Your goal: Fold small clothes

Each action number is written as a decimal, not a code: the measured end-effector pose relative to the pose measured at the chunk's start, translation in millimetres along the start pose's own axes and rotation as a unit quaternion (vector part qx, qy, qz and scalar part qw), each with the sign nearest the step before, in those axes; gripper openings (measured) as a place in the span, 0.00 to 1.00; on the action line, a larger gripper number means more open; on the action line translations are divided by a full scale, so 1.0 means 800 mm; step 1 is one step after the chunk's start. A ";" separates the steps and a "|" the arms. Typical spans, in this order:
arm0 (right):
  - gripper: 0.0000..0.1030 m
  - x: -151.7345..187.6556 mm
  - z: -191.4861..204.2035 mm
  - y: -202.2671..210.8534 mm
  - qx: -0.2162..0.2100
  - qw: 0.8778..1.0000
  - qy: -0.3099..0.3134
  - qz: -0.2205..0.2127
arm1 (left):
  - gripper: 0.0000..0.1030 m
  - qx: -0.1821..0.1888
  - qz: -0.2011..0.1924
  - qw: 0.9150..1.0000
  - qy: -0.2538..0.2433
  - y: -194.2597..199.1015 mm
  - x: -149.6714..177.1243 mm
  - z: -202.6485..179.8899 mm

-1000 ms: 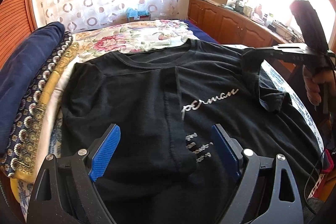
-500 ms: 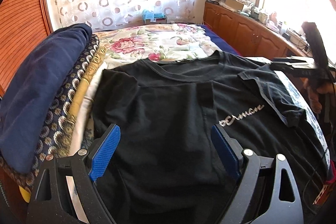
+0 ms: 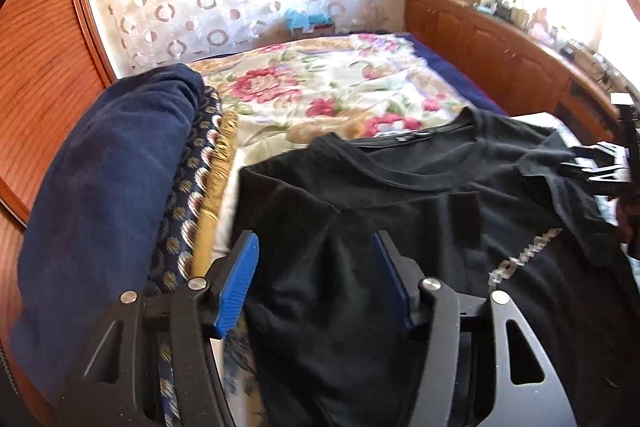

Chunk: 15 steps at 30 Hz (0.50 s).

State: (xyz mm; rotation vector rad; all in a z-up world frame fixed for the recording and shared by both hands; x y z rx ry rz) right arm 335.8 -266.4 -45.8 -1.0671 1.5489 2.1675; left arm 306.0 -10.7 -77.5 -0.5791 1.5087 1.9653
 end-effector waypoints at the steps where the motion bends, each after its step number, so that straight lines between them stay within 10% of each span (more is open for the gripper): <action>1: 0.80 0.000 0.002 0.000 0.000 1.000 0.002 -0.005 | 0.58 -0.009 0.002 1.000 -0.007 -0.005 -0.004 0.000; 11: 0.87 0.006 -0.019 0.004 0.001 1.000 -0.004 -0.007 | 0.57 -0.026 0.050 0.997 -0.061 -0.061 -0.007 -0.021; 15: 0.88 0.002 -0.025 -0.002 0.000 1.000 -0.004 -0.006 | 0.10 -0.024 0.051 0.996 -0.067 -0.066 -0.010 -0.019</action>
Point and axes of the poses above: each gripper's, at about its wrist camera, not at the fingertips, and y roughly against the way its jaws point, z to its left, x to its underside, the point moved 5 cm from there along -y, roughly the way its jaws point, and after that the axes turned 15 degrees about -x, right-handed, at the moved point
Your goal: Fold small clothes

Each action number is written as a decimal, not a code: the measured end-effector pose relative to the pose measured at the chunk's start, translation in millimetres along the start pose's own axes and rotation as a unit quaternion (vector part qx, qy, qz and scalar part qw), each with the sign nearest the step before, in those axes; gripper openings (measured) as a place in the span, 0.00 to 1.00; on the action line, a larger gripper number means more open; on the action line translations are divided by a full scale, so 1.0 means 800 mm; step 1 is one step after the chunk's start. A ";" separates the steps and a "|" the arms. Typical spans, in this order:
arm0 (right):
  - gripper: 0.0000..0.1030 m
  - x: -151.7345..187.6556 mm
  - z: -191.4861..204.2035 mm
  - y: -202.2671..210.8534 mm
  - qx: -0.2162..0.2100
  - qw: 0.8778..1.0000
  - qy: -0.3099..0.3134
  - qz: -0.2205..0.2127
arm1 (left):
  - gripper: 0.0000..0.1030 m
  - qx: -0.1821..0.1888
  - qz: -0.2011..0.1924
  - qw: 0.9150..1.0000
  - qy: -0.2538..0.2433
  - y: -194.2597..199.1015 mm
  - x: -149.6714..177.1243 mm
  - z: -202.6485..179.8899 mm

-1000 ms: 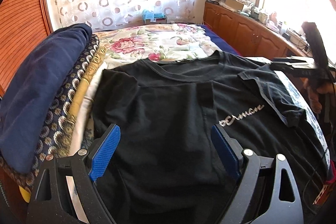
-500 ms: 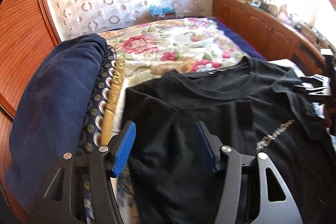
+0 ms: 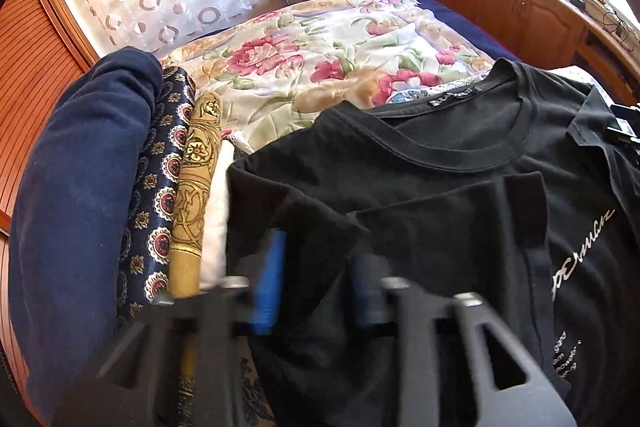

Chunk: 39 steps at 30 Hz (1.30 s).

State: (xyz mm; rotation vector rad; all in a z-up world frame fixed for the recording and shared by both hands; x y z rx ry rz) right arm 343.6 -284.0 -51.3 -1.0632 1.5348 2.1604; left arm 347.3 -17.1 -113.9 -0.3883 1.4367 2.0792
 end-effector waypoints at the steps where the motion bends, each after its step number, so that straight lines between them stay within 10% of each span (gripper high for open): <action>1: 0.88 0.000 0.000 0.000 0.000 1.000 0.000 0.000 | 0.06 0.004 -0.005 1.000 0.003 0.004 -0.002 0.002; 17: 0.88 -0.003 -0.026 0.022 -0.020 0.999 -0.037 -0.025 | 0.04 -0.005 -0.084 0.992 0.099 0.082 -0.017 0.106; 26: 0.64 -0.012 -0.033 0.004 -0.027 0.999 -0.037 0.002 | 0.04 0.028 -0.107 0.987 0.113 0.104 -0.009 0.100; 30: 0.10 -0.020 -0.017 -0.006 -0.027 1.000 0.001 0.012 | 0.03 0.043 -0.119 0.985 0.118 0.120 0.000 0.095; 39: 0.06 -0.026 0.031 0.087 -0.057 0.995 0.038 -0.074 | 0.03 0.060 -0.172 0.973 0.139 0.204 0.052 0.097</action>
Point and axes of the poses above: each gripper's, at about its wrist camera, not at the fingertips, and y roughly against the way its jaws point, z to its left, x to its underside, the point moved 5 cm from there along -y, roughly the way its jaws point, and after that the axes turned 15 degrees about -x, right-handed, at the moved point
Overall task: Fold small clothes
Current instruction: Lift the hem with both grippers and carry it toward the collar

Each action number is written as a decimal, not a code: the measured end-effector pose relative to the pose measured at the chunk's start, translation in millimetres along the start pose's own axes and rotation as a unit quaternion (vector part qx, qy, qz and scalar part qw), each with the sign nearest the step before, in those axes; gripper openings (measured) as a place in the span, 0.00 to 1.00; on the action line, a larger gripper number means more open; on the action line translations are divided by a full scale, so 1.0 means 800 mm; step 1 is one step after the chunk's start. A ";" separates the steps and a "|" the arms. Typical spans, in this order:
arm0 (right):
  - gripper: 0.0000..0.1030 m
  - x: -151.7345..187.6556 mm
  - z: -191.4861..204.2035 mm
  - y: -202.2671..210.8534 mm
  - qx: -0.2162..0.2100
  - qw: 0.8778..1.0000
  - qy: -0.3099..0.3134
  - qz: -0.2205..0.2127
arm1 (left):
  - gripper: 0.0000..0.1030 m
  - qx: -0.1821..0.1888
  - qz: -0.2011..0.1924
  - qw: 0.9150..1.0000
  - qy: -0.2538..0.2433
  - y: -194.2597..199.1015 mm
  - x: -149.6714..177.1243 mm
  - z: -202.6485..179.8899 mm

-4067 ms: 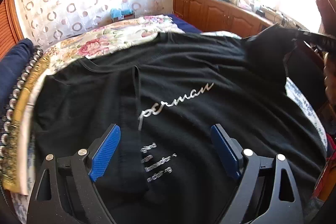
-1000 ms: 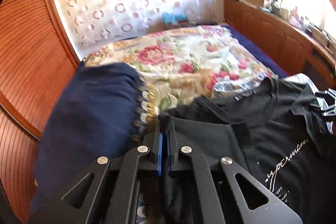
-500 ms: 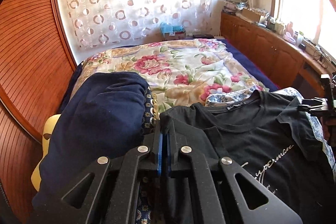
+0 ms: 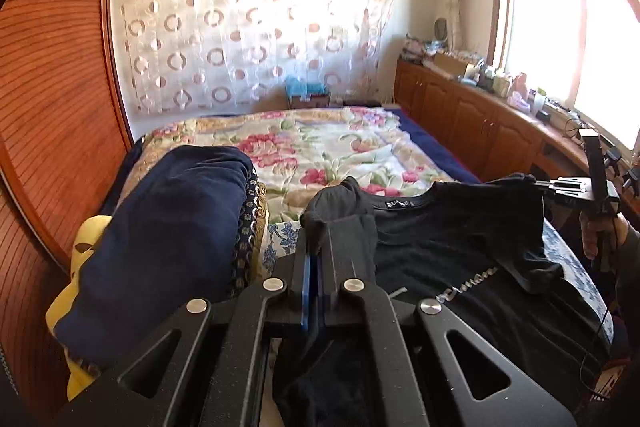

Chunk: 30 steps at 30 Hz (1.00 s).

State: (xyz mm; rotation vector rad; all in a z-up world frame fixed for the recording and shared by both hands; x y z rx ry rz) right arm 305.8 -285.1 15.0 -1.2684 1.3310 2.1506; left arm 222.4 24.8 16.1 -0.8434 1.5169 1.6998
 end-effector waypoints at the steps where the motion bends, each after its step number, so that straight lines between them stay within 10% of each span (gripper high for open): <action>1: 0.06 0.003 0.008 0.012 0.002 1.000 0.008 -0.008 | 0.03 0.000 -0.005 1.000 0.001 0.009 0.003 0.002; 20: 0.06 0.167 0.119 0.219 0.017 0.995 0.039 -0.094 | 0.03 0.010 -0.038 0.998 0.047 0.159 0.132 0.036; 30: 0.06 0.238 0.141 0.288 0.026 0.998 0.031 -0.045 | 0.03 -0.001 0.011 0.999 0.033 0.184 0.202 0.046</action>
Point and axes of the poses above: each gripper's, at about its wrist camera, not at the fingertips, and y roughly against the way its jaws point, z to its left, x to its underside, the point moved 5 cm from there along -y, roughly the way its jaws point, and after that the axes turned 15 degrees about -x, right-handed, at the moved point
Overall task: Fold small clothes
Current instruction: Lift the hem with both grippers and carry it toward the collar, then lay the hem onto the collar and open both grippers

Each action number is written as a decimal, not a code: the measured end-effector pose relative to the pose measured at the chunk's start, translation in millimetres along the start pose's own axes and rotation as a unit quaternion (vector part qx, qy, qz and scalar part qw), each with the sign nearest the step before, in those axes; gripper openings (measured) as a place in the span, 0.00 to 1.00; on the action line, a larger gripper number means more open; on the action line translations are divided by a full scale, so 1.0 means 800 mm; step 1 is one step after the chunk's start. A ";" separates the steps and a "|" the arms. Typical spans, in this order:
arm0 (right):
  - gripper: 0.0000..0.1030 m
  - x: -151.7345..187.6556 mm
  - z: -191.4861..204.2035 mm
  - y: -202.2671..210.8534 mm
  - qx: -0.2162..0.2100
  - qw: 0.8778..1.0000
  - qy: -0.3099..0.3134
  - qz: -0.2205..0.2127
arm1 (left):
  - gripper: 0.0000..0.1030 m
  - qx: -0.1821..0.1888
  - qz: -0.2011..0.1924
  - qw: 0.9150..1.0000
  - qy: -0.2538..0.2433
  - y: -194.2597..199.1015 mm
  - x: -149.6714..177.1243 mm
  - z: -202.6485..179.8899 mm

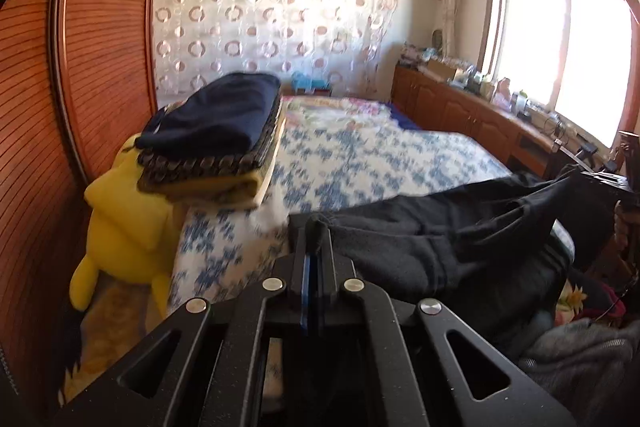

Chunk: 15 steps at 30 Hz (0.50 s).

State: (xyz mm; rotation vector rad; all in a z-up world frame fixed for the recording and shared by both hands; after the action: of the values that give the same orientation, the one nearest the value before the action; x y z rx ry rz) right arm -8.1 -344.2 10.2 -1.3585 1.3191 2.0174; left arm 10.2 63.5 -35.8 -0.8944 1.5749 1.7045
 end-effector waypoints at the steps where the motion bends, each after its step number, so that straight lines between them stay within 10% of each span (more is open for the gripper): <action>1: 0.06 0.002 0.001 0.002 -0.002 1.000 -0.004 0.006 | 0.03 -0.005 0.006 1.000 -0.003 -0.003 0.005 0.002; 10: 0.06 0.037 -0.014 -0.034 -0.002 0.996 -0.037 0.076 | 0.05 -0.012 0.057 0.998 -0.017 -0.039 0.049 0.008; 15: 0.12 0.015 -0.006 -0.035 0.005 0.997 -0.023 0.076 | 0.43 -0.005 0.040 0.999 -0.013 -0.031 0.042 0.006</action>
State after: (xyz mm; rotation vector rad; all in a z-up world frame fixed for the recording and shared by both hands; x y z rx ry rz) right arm 8.6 -337.0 -14.6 -1.2320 1.4492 2.1240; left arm 11.9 70.6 -77.3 -0.8212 1.6046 1.7738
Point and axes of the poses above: each gripper's, at about its wrist camera, not at the fingertips, and y roughly against the way its jaws point, z to its left, x to its underside, the point moved 5 cm from there along -y, roughly the way its jaws point, and after that the axes turned 15 degrees about -x, right-handed, at the moved point
